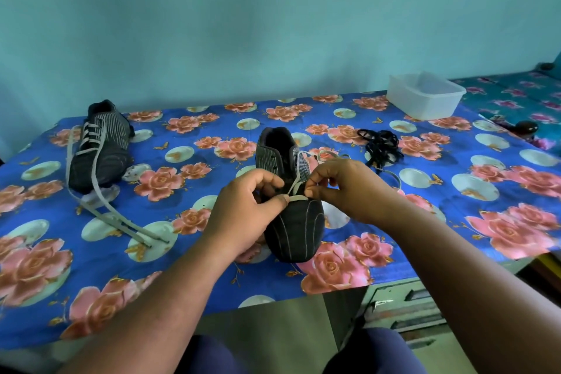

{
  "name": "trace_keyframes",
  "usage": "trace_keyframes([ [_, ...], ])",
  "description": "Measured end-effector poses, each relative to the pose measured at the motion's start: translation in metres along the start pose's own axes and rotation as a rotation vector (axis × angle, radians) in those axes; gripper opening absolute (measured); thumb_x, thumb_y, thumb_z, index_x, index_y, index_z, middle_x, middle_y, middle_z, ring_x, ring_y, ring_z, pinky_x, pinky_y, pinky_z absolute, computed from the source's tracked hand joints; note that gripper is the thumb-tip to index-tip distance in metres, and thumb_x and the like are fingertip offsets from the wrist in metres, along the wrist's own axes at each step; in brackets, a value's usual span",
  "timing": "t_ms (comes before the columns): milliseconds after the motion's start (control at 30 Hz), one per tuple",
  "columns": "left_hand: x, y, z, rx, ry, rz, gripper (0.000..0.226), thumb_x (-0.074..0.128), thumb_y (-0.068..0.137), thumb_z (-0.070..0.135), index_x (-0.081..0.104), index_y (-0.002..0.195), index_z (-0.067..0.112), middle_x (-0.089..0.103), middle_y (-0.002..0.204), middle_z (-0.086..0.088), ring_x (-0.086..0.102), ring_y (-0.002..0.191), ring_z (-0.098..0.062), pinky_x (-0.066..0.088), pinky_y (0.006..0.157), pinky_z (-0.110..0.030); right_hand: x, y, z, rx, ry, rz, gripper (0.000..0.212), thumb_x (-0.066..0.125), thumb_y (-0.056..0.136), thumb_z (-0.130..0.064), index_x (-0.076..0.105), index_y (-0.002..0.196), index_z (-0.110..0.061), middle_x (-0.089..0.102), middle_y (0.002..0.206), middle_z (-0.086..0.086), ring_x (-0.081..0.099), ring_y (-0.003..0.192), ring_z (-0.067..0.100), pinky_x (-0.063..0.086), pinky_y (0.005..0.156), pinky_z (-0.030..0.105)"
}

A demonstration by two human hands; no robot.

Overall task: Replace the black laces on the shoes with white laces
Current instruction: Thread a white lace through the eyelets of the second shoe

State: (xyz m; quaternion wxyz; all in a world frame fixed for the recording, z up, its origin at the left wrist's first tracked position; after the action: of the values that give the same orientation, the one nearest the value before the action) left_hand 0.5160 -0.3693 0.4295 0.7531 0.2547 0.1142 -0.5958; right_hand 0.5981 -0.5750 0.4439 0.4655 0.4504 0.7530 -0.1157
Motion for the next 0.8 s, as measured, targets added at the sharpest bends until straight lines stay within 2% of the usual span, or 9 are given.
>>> trace_keyframes([
  [100,0.002,0.0,-0.002,-0.141,-0.163,-0.023,0.019,0.081,0.078,0.035,0.068,0.092,0.037,0.06,0.087,0.005,0.057,0.077,-0.017,0.056,0.075,-0.057,0.006,-0.007,0.003,0.114,0.042,0.069,0.008,0.072,0.093,-0.036,0.073,0.087,-0.033,0.06,0.074,-0.016,0.053,0.066,0.001,0.039,0.061,0.025],
  [167,0.002,0.003,-0.001,-0.18,-0.184,-0.058,0.022,0.078,0.076,0.038,0.069,0.095,0.041,0.057,0.094,0.004,0.059,0.083,-0.021,0.056,0.079,-0.059,0.01,-0.009,0.003,0.218,0.119,0.104,0.017,0.069,0.095,-0.042,0.072,0.086,-0.028,0.057,0.062,-0.017,0.049,0.056,0.002,0.037,0.058,0.028],
  [267,-0.001,0.012,0.007,-0.094,0.091,-0.122,0.022,0.071,0.08,0.042,0.066,0.101,0.047,0.05,0.1,0.013,0.054,0.093,-0.013,0.048,0.087,-0.043,0.017,-0.006,-0.004,0.393,0.208,0.137,0.049,0.061,0.094,-0.058,0.066,0.079,-0.012,0.046,0.047,-0.011,0.042,0.045,0.005,0.033,0.054,0.029],
  [333,0.0,0.017,0.017,-0.033,0.326,-0.129,0.023,0.065,0.08,0.054,0.063,0.102,0.046,0.05,0.101,0.016,0.052,0.101,-0.014,0.043,0.095,-0.045,0.019,0.0,-0.011,0.472,0.194,0.151,0.06,0.058,0.093,-0.064,0.058,0.073,-0.008,0.043,0.05,-0.005,0.042,0.05,0.013,0.032,0.054,0.03],
  [433,0.007,0.019,0.029,0.006,0.635,-0.099,0.032,0.056,0.09,0.067,0.063,0.107,0.041,0.058,0.106,0.013,0.053,0.107,-0.017,0.041,0.094,-0.044,0.022,0.004,-0.017,0.525,0.17,0.156,0.055,0.064,0.094,-0.055,0.064,0.076,-0.003,0.049,0.055,0.002,0.046,0.054,0.017,0.034,0.054,0.031],
  [533,0.013,0.021,0.036,0.052,0.771,-0.047,0.031,0.055,0.095,0.062,0.066,0.099,0.033,0.064,0.098,0.01,0.058,0.102,-0.02,0.038,0.087,-0.042,0.023,0.004,-0.021,0.579,0.383,0.213,0.033,0.068,0.093,-0.03,0.071,0.088,0.002,0.062,0.066,0.01,0.051,0.056,0.012,0.04,0.055,0.026],
  [633,0.018,0.026,0.036,0.006,0.709,-0.08,0.028,0.056,0.096,0.054,0.066,0.09,0.028,0.065,0.088,0.009,0.06,0.092,-0.022,0.042,0.086,-0.043,0.02,0.005,-0.03,0.659,0.681,0.305,0.023,0.055,0.095,-0.016,0.063,0.093,0.005,0.057,0.078,0.01,0.049,0.065,0.016,0.039,0.061,0.029],
  [733,0.015,0.031,0.03,-0.141,0.315,-0.164,0.023,0.058,0.09,0.053,0.067,0.094,0.032,0.069,0.094,0.009,0.064,0.093,-0.018,0.051,0.088,-0.044,0.014,0.007,-0.04,0.646,1.01,0.352,0.015,0.049,0.094,-0.009,0.064,0.09,-0.005,0.066,0.082,0.009,0.061,0.073,0.02,0.046,0.07,0.036],
  [800,0.009,0.03,0.03,-0.195,0.04,-0.185,0.019,0.062,0.096,0.041,0.07,0.091,0.025,0.071,0.09,0.005,0.065,0.089,-0.018,0.05,0.084,-0.039,0.007,0.008,-0.044,0.618,1.116,0.376,0.015,0.053,0.096,-0.008,0.068,0.095,-0.006,0.07,0.08,0.007,0.062,0.074,0.019,0.049,0.071,0.034],
])
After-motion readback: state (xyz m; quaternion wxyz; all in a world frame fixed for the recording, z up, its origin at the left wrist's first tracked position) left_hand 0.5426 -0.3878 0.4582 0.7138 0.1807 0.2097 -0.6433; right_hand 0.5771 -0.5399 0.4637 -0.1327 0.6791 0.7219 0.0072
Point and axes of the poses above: each hand's wrist, its own y-axis towards the middle knuckle, its own x-axis out of the palm, z = x × y, the point moved 1 cm from there along y, towards the middle knuckle
